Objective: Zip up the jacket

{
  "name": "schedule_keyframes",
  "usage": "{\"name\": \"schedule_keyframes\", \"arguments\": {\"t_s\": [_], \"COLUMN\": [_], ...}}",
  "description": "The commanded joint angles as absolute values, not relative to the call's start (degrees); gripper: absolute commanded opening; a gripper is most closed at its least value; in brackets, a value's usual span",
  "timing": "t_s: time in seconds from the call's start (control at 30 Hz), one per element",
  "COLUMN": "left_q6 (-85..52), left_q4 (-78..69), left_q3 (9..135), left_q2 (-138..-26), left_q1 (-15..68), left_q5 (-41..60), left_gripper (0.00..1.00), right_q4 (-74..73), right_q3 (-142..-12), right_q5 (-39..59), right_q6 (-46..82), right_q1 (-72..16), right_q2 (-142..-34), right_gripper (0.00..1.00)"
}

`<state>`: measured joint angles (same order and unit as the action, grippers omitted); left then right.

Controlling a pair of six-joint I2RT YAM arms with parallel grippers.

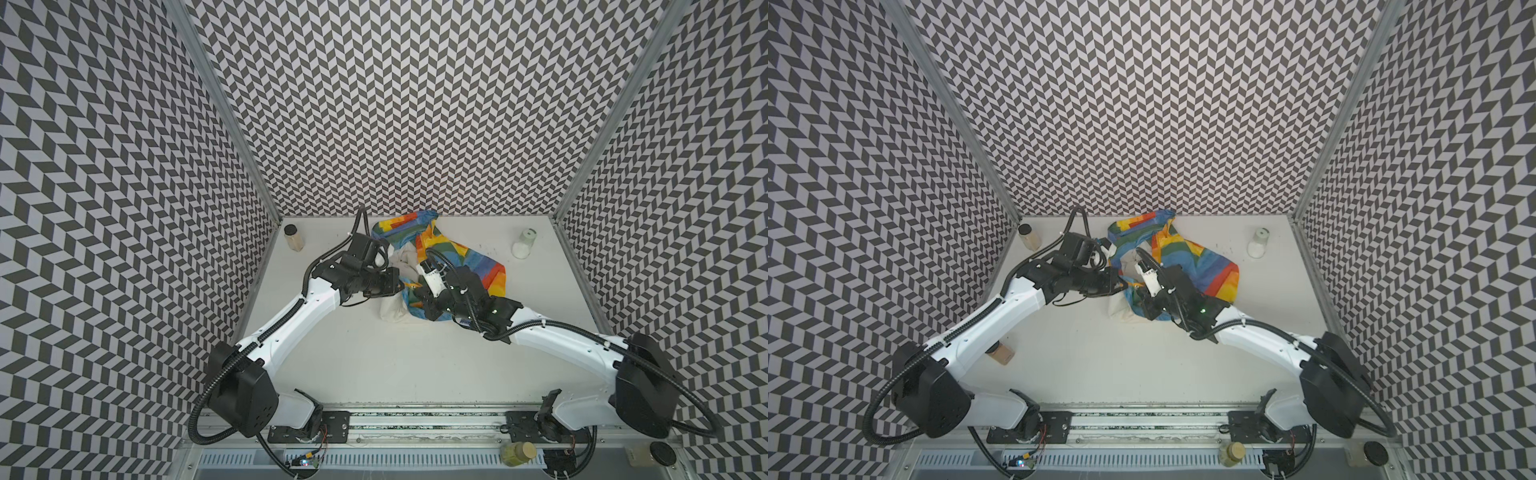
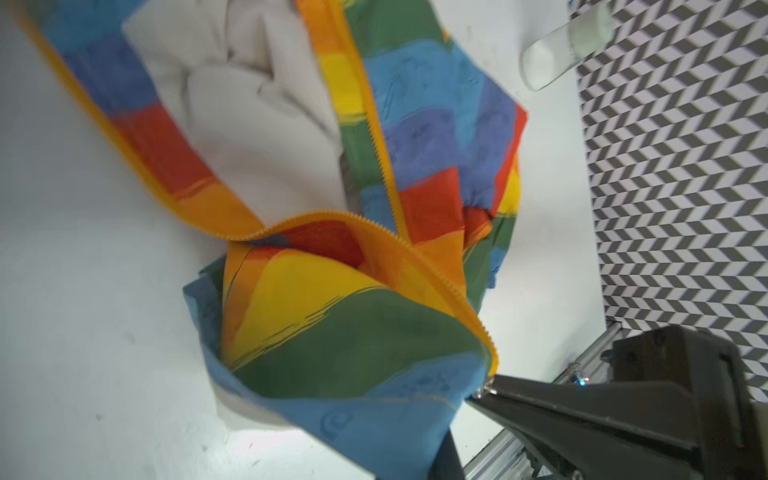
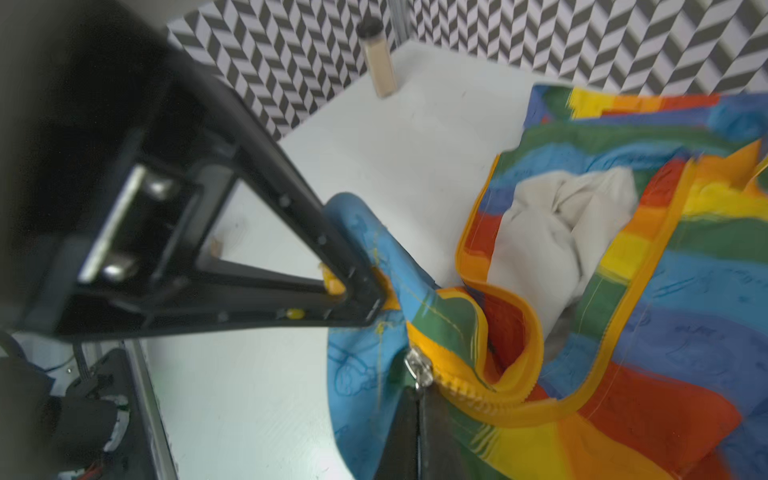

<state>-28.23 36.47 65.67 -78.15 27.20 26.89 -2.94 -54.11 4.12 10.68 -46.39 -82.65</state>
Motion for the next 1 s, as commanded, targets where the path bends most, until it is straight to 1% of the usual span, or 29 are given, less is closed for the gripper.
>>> {"name": "schedule_keyframes", "arguments": {"t_s": [0.0, 0.1, 0.23, 0.47, 0.63, 0.97], "left_q6": [-32.73, -34.63, -36.3, -35.8, -36.1, -38.13], "left_q4": [32.55, 32.28, 31.82, 33.43, 33.81, 32.93], "left_q3": [60.93, 56.41, 52.98, 52.12, 50.62, 47.18], "left_q2": [-71.24, -66.75, -62.6, -61.48, -60.0, -57.26], "left_q1": [26.89, 26.94, 26.89, 26.9, 26.89, 26.89], "left_q5": [23.89, 22.51, 21.3, 20.99, 20.57, 20.66], "left_gripper": [0.0, 0.0, 0.0, 0.0, 0.0, 0.0], "right_q4": [-3.99, 0.58, 1.75, 4.44, 5.58, 6.83], "right_q3": [-56.34, -59.72, -60.82, -62.33, -62.9, -65.72], "right_q5": [6.3, 7.88, 7.6, 3.33, -2.08, -2.29], "right_q6": [12.97, 12.78, 12.13, 11.17, 10.69, 9.6], "right_q1": [-48.06, -48.24, -48.34, -48.34, -48.18, -46.63], "right_q2": [-84.51, -87.07, -88.46, -89.19, -89.51, -90.48], "right_gripper": [0.0, 0.0, 0.0, 0.0, 0.0, 0.0]}}
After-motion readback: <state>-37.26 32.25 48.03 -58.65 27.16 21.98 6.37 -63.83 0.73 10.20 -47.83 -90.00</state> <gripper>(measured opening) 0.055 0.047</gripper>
